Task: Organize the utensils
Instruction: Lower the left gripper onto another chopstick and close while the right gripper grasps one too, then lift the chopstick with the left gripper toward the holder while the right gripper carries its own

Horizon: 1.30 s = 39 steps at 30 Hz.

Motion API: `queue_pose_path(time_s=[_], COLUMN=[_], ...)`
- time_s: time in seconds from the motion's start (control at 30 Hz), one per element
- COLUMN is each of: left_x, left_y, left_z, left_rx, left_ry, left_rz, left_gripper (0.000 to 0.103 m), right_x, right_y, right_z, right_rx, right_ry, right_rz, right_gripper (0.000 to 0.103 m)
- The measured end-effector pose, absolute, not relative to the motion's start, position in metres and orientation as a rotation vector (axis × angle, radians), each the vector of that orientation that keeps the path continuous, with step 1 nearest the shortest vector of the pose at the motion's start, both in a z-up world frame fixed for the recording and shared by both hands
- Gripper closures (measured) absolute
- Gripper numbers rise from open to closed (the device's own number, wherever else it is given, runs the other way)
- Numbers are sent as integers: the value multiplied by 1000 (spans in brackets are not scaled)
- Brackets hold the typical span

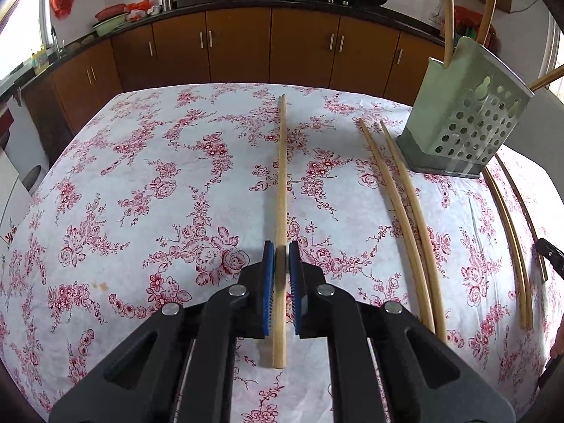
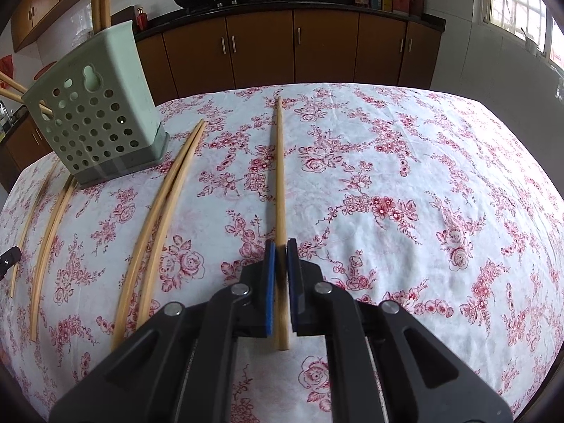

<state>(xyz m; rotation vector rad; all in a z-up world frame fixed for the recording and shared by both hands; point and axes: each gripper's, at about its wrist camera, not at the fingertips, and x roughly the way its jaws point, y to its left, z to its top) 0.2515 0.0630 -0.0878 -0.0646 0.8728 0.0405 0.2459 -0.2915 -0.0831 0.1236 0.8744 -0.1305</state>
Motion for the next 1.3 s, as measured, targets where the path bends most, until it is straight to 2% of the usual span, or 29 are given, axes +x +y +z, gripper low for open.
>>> queue_pose_path(time_s=[0.93,1.3], left_x=[249,226], left_y=[68,58], left_z=[-87,-86], left_rx=[-96,-49], left_ry=[871,877], left_rz=[26,0], left_gripper=[93,93], right_x=[244,225], right_y=[-290,-289], right_z=[-83,-83], right_rx=[116,115], right_ry=[875,875], right_rz=[-130,-120], right_gripper=[94,94])
